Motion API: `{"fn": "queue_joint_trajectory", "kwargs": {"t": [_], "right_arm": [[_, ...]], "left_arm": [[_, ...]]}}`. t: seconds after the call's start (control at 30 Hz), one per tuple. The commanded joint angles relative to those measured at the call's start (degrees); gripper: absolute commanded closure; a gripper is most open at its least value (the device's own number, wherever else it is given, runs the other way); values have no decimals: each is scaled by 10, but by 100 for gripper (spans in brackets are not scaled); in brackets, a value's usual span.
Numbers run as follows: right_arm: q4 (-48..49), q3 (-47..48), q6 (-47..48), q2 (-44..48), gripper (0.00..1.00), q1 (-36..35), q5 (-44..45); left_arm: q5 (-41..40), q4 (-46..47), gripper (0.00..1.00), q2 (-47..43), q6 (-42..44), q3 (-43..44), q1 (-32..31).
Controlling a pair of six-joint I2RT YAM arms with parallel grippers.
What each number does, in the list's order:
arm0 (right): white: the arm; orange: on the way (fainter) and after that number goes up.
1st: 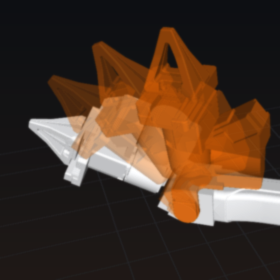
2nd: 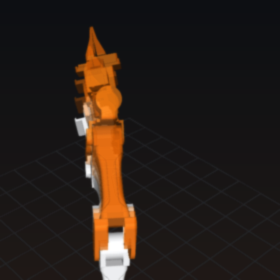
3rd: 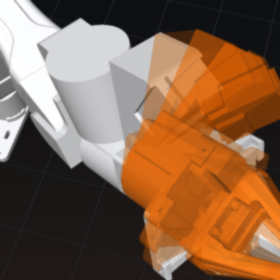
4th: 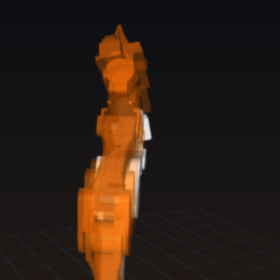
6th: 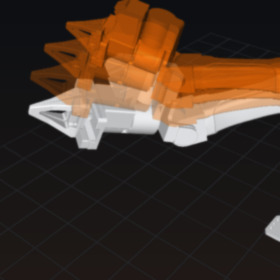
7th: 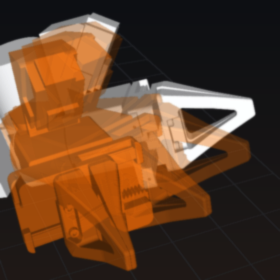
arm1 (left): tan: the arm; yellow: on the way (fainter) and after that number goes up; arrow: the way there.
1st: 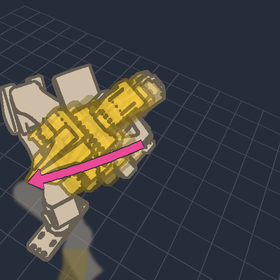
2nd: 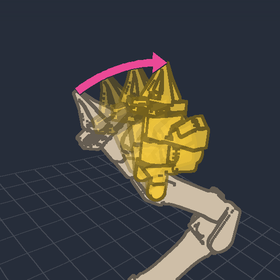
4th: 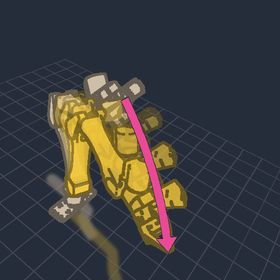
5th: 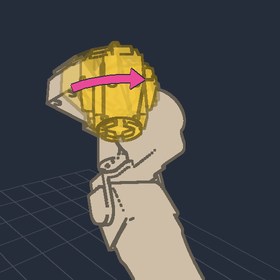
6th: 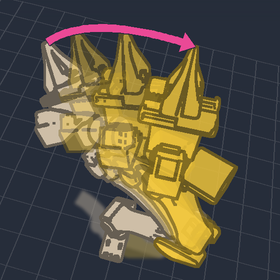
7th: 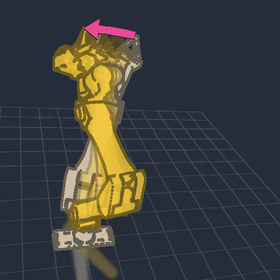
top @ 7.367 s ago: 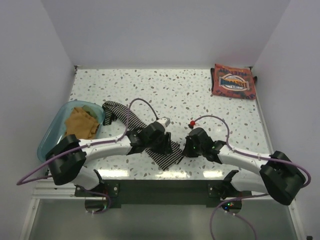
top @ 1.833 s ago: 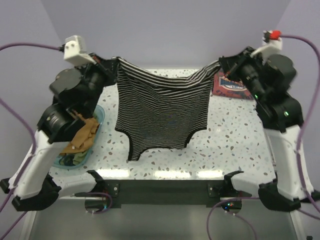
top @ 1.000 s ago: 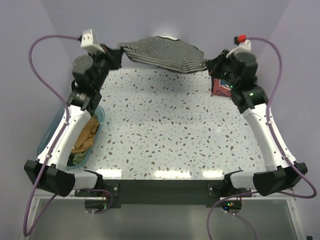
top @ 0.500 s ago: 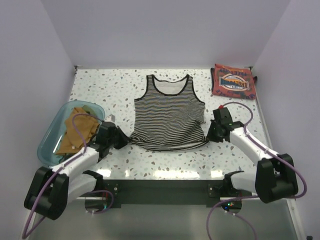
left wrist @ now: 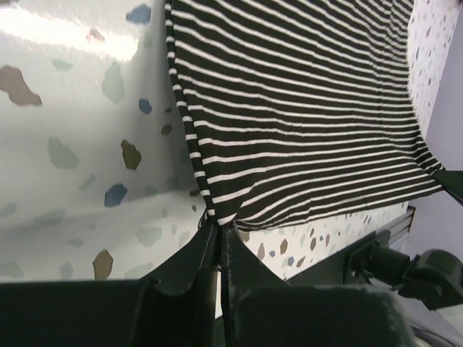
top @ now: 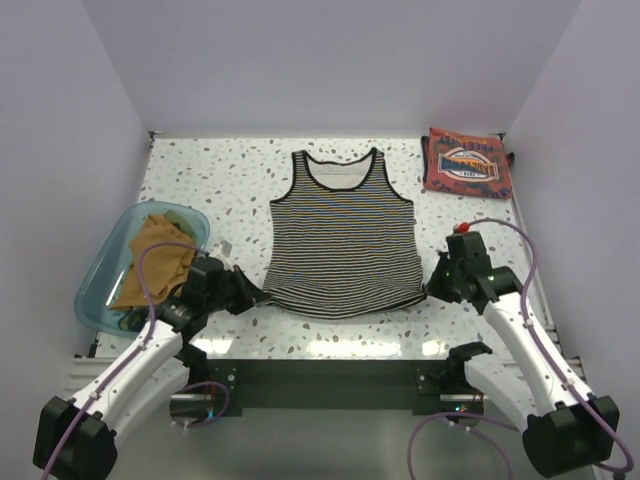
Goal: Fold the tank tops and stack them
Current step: Flatten the tank top out
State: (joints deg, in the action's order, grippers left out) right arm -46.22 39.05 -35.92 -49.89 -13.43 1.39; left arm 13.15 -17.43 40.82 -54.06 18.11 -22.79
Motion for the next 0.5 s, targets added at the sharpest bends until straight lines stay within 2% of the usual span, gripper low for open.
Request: {"fn": "queue_joint_trajectory", "kwargs": {"t": [0.0,0.13,0.23,0.4,0.47], "right_arm": [[-97,25,-20,27,100,2,-16],[-129,38,-36,43,100,2,-29],[-158,62,-35,44,100,2,3],[-167,101,-35,20,100,2,30],[-175,110,-28,-3,100,2,39]], "left_arm": [[64,-56,96,-9,-12,23,-5],[86,-102,89,-30,-12,45,-5],[77,-128,85,-40,-3,69,-6],[89,-112,93,-22,0,91,-6],[95,-117,100,-12,6,97,-5]]}}
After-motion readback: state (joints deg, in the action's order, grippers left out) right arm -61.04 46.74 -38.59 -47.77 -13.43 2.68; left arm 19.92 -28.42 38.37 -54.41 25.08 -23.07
